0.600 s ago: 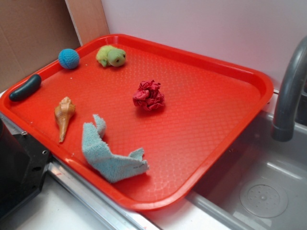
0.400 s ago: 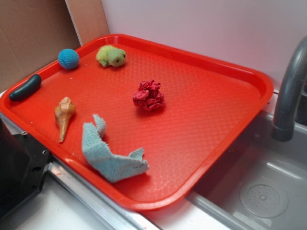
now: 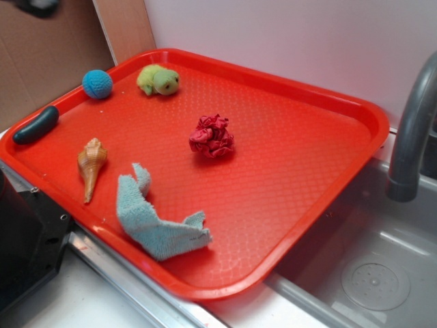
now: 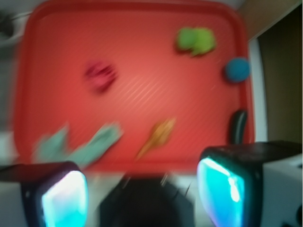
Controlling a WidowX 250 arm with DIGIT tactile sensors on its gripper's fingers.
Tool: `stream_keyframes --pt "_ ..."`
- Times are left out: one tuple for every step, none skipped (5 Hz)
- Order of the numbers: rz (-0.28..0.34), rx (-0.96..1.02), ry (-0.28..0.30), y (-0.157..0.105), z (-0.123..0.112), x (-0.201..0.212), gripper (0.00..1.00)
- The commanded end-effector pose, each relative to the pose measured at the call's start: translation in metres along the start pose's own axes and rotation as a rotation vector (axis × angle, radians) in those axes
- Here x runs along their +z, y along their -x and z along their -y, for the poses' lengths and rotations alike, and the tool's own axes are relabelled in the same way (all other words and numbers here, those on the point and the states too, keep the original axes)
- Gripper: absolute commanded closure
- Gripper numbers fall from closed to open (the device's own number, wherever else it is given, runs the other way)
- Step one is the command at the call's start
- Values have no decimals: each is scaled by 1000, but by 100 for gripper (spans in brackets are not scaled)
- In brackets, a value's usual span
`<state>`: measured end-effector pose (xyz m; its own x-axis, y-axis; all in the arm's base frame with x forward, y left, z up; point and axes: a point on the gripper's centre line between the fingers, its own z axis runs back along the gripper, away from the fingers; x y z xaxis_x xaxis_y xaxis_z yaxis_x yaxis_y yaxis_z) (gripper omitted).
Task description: Grab the green animal.
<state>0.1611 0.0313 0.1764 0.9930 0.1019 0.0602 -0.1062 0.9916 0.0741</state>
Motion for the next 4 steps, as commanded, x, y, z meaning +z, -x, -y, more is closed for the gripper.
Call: stream_keyframes --pt "162 412 -76 -79 -38 -44 0" --pt "158 667 -66 -93 -53 -66 0" --pt "114 839 21 -102 -71 -96 0" --pt "71 917 59 -114 -75 -120 0"
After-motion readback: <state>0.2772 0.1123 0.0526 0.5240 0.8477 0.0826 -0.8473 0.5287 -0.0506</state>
